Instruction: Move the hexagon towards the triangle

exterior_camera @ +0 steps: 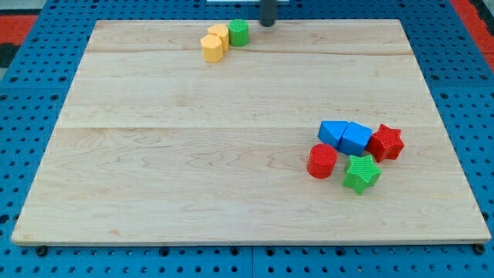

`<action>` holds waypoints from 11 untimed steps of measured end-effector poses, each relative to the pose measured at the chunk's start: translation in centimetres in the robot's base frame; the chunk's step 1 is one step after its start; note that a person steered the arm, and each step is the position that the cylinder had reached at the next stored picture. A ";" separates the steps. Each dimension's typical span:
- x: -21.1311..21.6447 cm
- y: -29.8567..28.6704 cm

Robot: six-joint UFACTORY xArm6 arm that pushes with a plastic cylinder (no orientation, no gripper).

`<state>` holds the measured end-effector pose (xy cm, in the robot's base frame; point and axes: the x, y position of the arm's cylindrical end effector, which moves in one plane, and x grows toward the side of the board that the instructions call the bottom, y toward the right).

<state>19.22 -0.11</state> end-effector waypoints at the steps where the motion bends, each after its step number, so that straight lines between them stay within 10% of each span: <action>1: 0.6 -8.2; 4: 0.0 -12.3; 7: 8.3 -9.1; 11: 10.5 2.6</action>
